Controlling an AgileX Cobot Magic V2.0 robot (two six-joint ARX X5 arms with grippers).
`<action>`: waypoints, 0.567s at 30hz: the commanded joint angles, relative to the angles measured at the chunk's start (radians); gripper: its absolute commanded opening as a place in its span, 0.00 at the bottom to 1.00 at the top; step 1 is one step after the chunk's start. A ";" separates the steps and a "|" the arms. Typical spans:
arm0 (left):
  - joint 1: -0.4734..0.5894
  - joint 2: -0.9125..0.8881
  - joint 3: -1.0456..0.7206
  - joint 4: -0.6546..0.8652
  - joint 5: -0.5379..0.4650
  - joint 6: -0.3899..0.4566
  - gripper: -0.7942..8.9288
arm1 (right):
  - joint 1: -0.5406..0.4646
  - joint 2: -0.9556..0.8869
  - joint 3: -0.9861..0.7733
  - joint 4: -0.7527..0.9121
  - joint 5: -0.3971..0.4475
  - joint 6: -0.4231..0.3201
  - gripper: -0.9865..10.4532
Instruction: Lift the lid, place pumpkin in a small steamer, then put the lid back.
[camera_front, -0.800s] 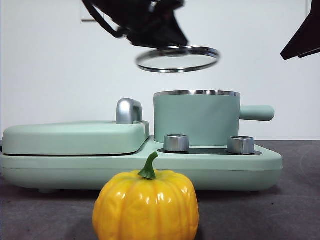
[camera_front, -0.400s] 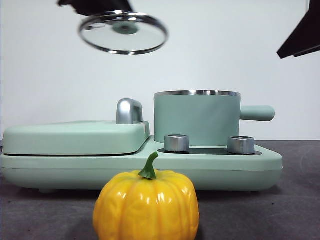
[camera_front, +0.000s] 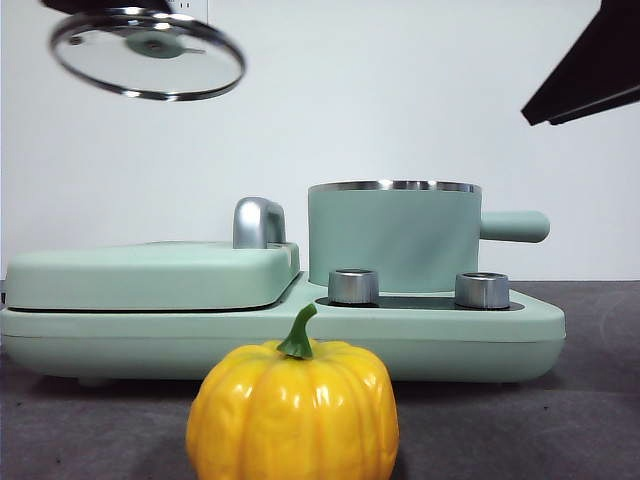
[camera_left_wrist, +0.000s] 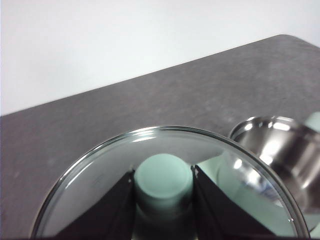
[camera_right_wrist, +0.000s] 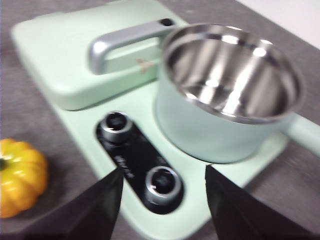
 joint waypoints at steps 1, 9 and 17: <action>0.020 -0.046 -0.022 -0.014 0.002 -0.005 0.10 | 0.053 0.005 0.021 0.006 -0.002 0.017 0.32; 0.062 -0.153 -0.047 -0.104 0.001 -0.056 0.10 | 0.204 0.092 0.034 -0.039 0.001 0.078 0.32; 0.062 -0.186 -0.047 -0.122 0.001 -0.056 0.10 | 0.359 0.256 0.071 -0.038 0.001 0.115 0.39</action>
